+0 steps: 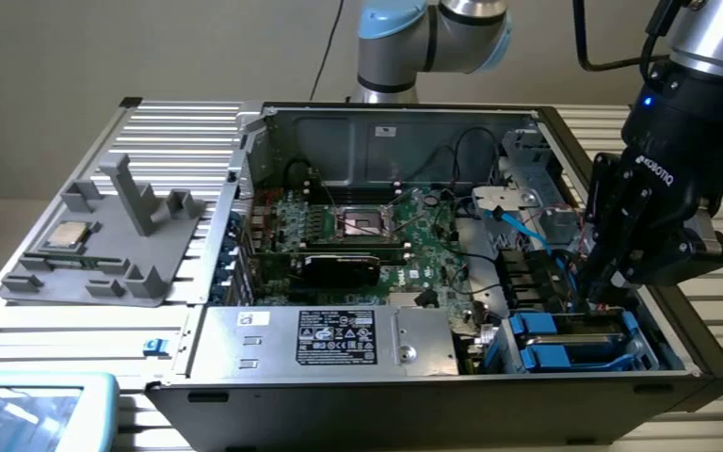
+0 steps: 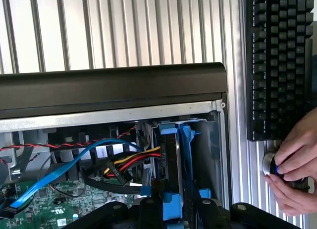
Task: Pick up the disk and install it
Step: 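Insert the second disk wire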
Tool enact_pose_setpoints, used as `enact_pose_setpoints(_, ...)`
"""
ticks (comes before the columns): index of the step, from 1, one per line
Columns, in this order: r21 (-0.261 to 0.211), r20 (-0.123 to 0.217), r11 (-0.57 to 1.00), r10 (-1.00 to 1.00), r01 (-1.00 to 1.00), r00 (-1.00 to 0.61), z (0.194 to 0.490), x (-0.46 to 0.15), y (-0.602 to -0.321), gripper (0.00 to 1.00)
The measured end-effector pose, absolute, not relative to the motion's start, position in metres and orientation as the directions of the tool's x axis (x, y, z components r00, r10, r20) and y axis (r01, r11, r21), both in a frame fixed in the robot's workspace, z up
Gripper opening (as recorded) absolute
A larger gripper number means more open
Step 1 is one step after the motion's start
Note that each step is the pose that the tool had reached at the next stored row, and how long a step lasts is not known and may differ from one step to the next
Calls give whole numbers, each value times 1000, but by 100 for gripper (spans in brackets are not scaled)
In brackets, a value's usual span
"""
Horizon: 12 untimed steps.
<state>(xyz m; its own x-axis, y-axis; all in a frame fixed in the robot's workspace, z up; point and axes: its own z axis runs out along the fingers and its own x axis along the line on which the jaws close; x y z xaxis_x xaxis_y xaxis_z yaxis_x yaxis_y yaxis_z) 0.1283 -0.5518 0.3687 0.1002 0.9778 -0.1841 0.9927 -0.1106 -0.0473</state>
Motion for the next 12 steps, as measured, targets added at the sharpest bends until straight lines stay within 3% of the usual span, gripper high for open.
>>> enact_pose_setpoints(12, -48, -181, -112, 978, 993, 102, 368, 128, -552, 31)
